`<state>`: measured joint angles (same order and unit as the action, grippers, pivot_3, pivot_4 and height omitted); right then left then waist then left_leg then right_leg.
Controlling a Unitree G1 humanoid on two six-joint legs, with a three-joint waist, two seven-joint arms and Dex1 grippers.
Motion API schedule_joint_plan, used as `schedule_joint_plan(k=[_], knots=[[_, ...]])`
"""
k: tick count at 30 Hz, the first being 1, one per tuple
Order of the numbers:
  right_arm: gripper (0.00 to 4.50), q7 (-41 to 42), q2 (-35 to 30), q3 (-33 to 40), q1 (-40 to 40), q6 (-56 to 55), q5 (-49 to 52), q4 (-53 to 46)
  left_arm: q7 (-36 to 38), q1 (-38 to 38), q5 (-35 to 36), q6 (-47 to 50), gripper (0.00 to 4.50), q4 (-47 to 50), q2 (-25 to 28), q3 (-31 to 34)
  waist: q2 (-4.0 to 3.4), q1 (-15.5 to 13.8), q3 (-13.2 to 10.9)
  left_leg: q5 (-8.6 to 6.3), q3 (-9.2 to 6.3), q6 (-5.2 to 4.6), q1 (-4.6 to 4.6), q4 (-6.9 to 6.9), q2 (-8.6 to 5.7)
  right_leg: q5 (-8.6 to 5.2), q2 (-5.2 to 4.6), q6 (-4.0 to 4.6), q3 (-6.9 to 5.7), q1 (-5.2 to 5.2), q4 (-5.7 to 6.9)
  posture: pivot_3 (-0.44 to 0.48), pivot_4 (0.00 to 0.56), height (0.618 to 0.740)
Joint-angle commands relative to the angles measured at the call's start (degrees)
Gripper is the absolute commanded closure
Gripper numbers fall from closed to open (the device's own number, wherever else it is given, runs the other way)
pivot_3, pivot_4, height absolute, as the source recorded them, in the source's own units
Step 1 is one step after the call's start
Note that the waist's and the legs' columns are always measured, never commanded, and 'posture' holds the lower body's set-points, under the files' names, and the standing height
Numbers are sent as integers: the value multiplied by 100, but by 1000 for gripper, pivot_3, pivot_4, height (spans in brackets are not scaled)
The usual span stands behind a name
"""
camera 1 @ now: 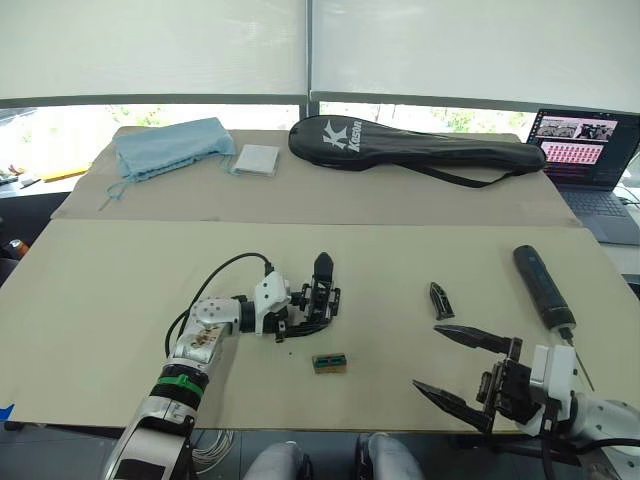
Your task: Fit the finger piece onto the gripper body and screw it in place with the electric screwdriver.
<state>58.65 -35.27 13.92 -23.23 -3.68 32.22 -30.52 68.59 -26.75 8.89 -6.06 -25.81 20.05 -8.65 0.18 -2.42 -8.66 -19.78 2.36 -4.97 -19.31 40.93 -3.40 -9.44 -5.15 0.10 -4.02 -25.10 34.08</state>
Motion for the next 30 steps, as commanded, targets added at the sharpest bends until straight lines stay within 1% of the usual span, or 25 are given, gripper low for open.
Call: schedule_joint_plan(k=[1, 7, 9, 10, 11, 12, 15, 20, 22, 23, 24, 25, 28, 30], knots=[[0, 29, -19, 45, 32, -113, 19, -107, 18, -24, -31, 31, 2192, -41, 56, -77, 0, 3, 0, 0, 0, 0, 0, 0, 0, 0, 0, 0, 0, 0, 0, 0, 150, 740], [0, 48, -30, 52, 42, -102, 26, -95, 242, -56, -30, 178, 2192, -105, 174, -210, 0, 15, 0, 0, 0, 0, 1, -1, 1, 0, 1, 0, 0, 0, 1, 0, 150, 740], [0, 29, -31, 66, 30, -50, 66, -108, 190, -42, 12, 320, 1157, -91, 191, -171, 0, 16, 0, 0, 0, 0, 1, -1, 1, 0, 1, 0, 0, 0, 1, 0, 150, 740], [0, -40, -30, 97, 16, 48, 121, -127, 150, -21, 44, 433, 877, -66, 206, -137, 0, 17, 0, 0, 0, 0, 1, -1, 1, 0, 1, 0, 0, 0, 1, 0, 150, 740], [0, -92, -28, 116, 4, 115, 157, -142, 127, -2, 67, 513, 412, -45, 218, -115, -1, 17, 0, 0, 0, 0, 1, -1, 1, 0, 1, 0, 0, 0, 1, 0, 150, 740], [0, -126, -39, 137, -1, 182, 202, -158, 85, 40, 76, 514, 46, -8, 242, -76, -1, 17, 1, 0, 0, 0, 2, -1, 1, 0, 1, 0, 0, 0, 1, 0, 150, 740], [0, -266, -11, 300, -93, 193, 198, -196, 136, 365, 232, 561, 46, 277, 491, 130, -4, 70, 3, 0, 0, 0, 4, -2, 3, 0, 2, 1, 3, 0, 2, 0, 150, 740], [0, -357, 210, 640, -579, -37, 104, 0, 484, 997, 755, 677, 46, 968, 1227, 623, -6, 170, 4, 1, 0, 7, 8, -16, 16, -8, 11, 15, 3, -6, 5, 0, 150, 740], [0, -369, 321, 707, -694, -135, 32, 112, 548, 1086, 894, 392, 46, 1021, 1383, 832, -7, 158, 4, 1, 0, 13, 8, -16, 18, -8, 11, 17, 3, -6, 7, 0, 150, 740], [0, -379, 371, 721, -731, -185, -11, 177, 628, 1105, 970, 279, 46, 1032, 1456, 926, -7, 153, 3, -9, 0, 31, 8, -16, 17, -8, 10, 16, 3, -5, 6, 0, 150, 740], [0, -403, 402, 737, -764, -202, -34, 230, 757, 1103, 1076, 220, 46, 1070, 1544, 1022, -7, 144, 3, -23, 0, 53, 6, -14, 16, -8, 9, 16, 4, -6, 5, 0, 150, 740], [0, -419, 428, 751, -793, -224, -56, 266, 856, 1102, 1180, 224, 46, 1121, 1614, 1102, -6, 126, 3, -23, 0, 53, 5, -13, 15, -8, 8, 15, 4, -5, 5, 0, 150, 740], [0, -459, 450, 857, -1012, -230, -177, 266, 898, 1094, 1679, 736, 46, 1568, 1871, 1462, -5, 77, 2, -25, 0, 49, 3, -10, 12, -6, 5, 13, 2, -5, 4, 0, 150, 740], [0, -580, 391, 943, -1180, 5, -188, 140, 899, 1146, 1957, 1100, 46, 1994, 2065, 1630, -5, 60, 2, -26, 0, 49, 2, -12, 13, -7, 6, 13, -1, -7, 5, 0, 150, 740]])
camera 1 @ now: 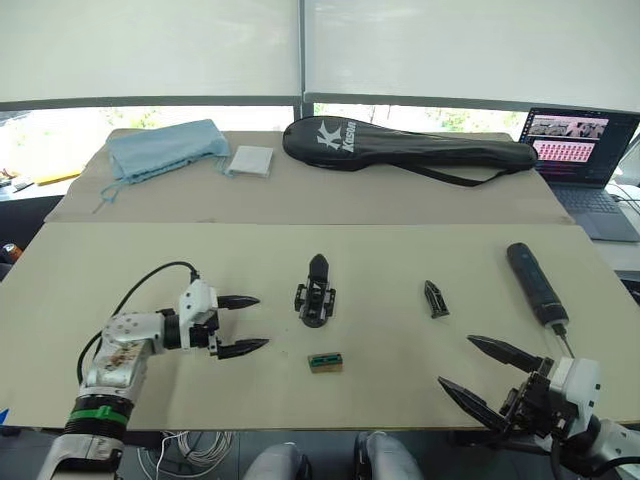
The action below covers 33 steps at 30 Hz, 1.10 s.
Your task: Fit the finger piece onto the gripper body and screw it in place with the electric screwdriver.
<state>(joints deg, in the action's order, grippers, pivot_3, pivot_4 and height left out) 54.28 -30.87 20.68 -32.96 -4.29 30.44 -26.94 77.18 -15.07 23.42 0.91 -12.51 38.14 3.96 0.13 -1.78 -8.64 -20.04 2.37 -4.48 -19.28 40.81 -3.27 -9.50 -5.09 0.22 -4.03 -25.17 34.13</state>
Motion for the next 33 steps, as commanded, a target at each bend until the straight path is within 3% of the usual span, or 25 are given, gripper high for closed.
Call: schedule_joint_plan(k=[1, 5, 9, 14, 18, 21, 26, 30, 33], knots=[[0, -409, -143, 332, -261, 447, -65, -347, 19, 2, 694, 594, 46, 935, 331, 460, -1, -1, 0, 0, 0, 1, 0, 0, 0, 0, 2, 0, -1, -1, 0, 0, 150, 740], [0, -1403, -569, 690, -71, 1948, 190, -891, -61, 155, 1261, 1443, 46, 1835, 647, 631, -4, 50, -2, -2, 1, 7, 3, 1, -6, 1, -2, -2, 2, 4, -2, 0, 150, 740], [0, -2026, -1530, 1006, 538, 3872, 1073, -1329, -72, 277, 1664, 2113, 46, 2425, 897, 654, -6, 114, -3, 2, 1, 20, 5, -2, -4, 0, 6, 0, 4, 3, 0, 0, 150, 740], [0, -2792, -2784, 579, 2404, 6173, 1920, -970, -758, -134, 2286, 2702, 46, 2858, 572, 790, -2, 97, -13, 9, 0, 30, 1, -3, 0, 0, 11, 5, 5, 2, -3, 0, 150, 740], [0, -3052, -3245, -509, 4420, 8003, 2316, -190, -895, -288, 2235, 2771, 46, 3065, 495, 601, 6, 77, -18, 11, -3, 28, -3, -2, 1, 1, 11, 9, 3, 3, -5, 0, 150, 740], [0, -3138, -3262, -1542, 5698, 8832, 1929, 487, -879, -290, 1956, 2620, 46, 2996, 474, 423, 6, 106, -20, 35, -1, -16, -7, 2, -1, 1, 9, 9, 1, 3, -10, 0, 150, 740], [0, -2854, -3019, -2901, 6927, 9169, 1364, 1290, -884, -326, 1831, 2504, 46, 2951, 375, 312, 9, 103, -22, 38, -2, -23, -29, 0, -2, 0, 7, 9, -9, -18, -12, 0, 150, 740], [0, -2722, -2683, -3615, 7680, 9364, 867, 2149, -939, -212, 1780, 2443, 46, 3100, 309, 255, 8, 120, -22, 39, -2, -24, -42, 4, -3, 1, 6, 9, -18, -24, -12, 0, 150, 740], [0, -2686, -2339, -3717, 8073, 9643, 677, 2712, -992, -74, 1795, 2448, 46, 3212, 317, 304, 6, 131, -23, 40, -1, -23, -43, 10, -6, 2, 3, 7, -21, -23, -10, 0, 150, 740]])
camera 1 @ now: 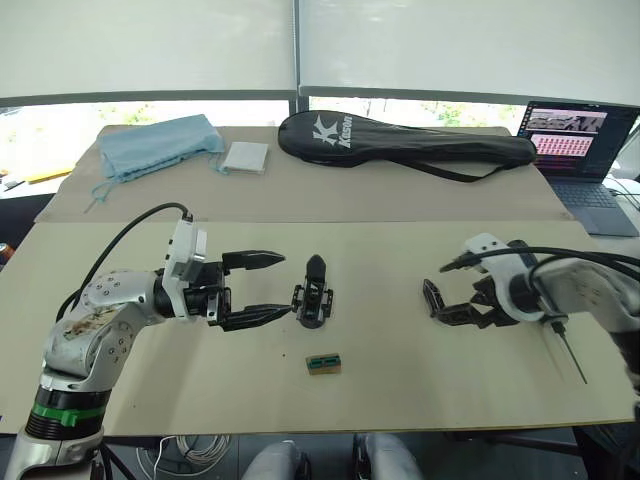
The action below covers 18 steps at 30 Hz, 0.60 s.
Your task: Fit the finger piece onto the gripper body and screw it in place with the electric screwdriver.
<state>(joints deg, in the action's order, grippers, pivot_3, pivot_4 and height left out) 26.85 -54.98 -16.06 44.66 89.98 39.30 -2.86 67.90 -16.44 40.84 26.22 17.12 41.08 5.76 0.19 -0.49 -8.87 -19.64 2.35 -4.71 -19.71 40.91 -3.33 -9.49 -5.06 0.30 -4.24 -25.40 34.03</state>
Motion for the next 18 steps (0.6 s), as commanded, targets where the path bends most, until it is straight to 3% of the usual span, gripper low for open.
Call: schedule_joint_plan(k=[1, 8, 18], knots=[[0, 92, 167, -72, 405, 237, -261, 464, -79, 104, 62, -73, 46, 281, 25, 142, -1, 3, 0, 1, 0, 1, -1, 0, 0, 0, 0, 0, -1, -1, 1, 0, 150, 740], [0, 176, 606, -296, 736, 252, -413, 1018, -181, 300, 90, -64, 46, 447, 8, 165, -2, 20, -1, 4, -4, 9, 1, -2, 1, 0, 1, 0, -12, 2, 3, 0, 150, 740], [0, 87, 694, -240, 788, 252, -245, 1023, -215, 512, 44, -126, 46, 500, 42, 267, -4, 76, -2, 9, -6, 18, 6, -4, 1, -1, 3, 0, -22, 8, 3, 0, 150, 740]])
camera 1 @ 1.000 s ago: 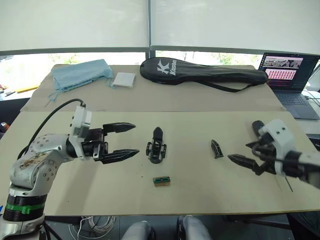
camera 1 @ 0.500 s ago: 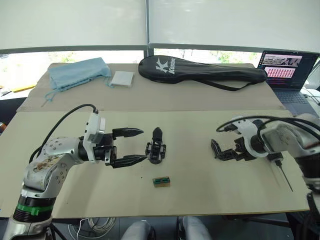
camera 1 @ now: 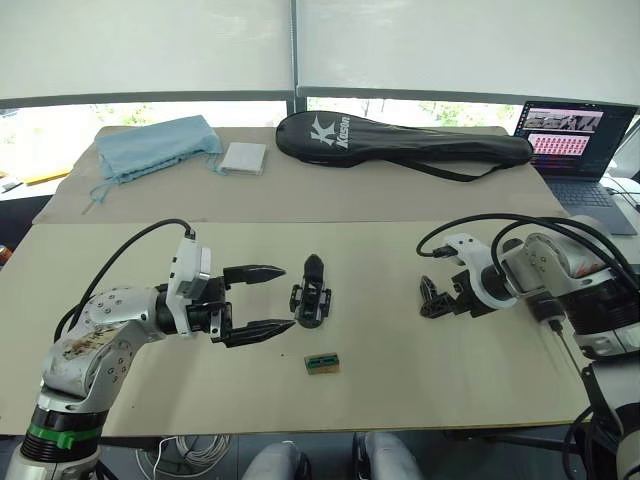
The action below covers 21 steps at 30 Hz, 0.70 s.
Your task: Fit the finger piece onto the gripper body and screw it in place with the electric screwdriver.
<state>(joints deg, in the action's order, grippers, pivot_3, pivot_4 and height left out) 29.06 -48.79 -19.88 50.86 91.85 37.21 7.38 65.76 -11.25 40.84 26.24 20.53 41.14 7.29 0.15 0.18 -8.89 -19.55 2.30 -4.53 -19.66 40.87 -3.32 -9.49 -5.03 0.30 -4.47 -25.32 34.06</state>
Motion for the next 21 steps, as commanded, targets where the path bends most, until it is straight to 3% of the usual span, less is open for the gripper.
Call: schedule_joint_plan(k=[1, 8, 14, 17, 21], knots=[[0, -215, 167, 191, 188, 65, -87, 51, -1, -14, 26, -138, 46, 153, 27, 100, 0, 20, 0, 0, 0, 1, 1, -1, 0, 0, 0, 0, 0, 1, 0, 0, 150, 740], [0, -552, 708, 347, 320, 65, -444, 464, 28, -32, -1, -146, 46, 138, 0, 32, 1, 85, 0, -23, 2, 48, 29, -4, 1, 0, 5, 1, 4, 22, 2, 0, 150, 740], [0, -502, 702, 135, 94, 65, -482, 297, 31, -85, -13, -158, 46, 93, -13, 16, 1, 84, 1, -21, 1, 52, 34, -3, 2, 0, 7, 1, 6, 26, 4, 0, 150, 740], [784, -586, 779, 168, -1, 65, -551, 252, 33, -70, -25, -181, 0, 75, -20, 24, 1, 83, 1, -22, 1, 52, 35, -3, 2, 0, 8, 1, 6, 27, 4, 0, 150, 740], [2208, -622, 807, 98, -180, 65, -441, -15, -6, -39, -12, -166, 0, 111, -29, 37, 6, 89, 4, -22, 1, 53, 37, -5, 4, -1, 10, 2, 6, 27, 4, 0, 150, 740]])
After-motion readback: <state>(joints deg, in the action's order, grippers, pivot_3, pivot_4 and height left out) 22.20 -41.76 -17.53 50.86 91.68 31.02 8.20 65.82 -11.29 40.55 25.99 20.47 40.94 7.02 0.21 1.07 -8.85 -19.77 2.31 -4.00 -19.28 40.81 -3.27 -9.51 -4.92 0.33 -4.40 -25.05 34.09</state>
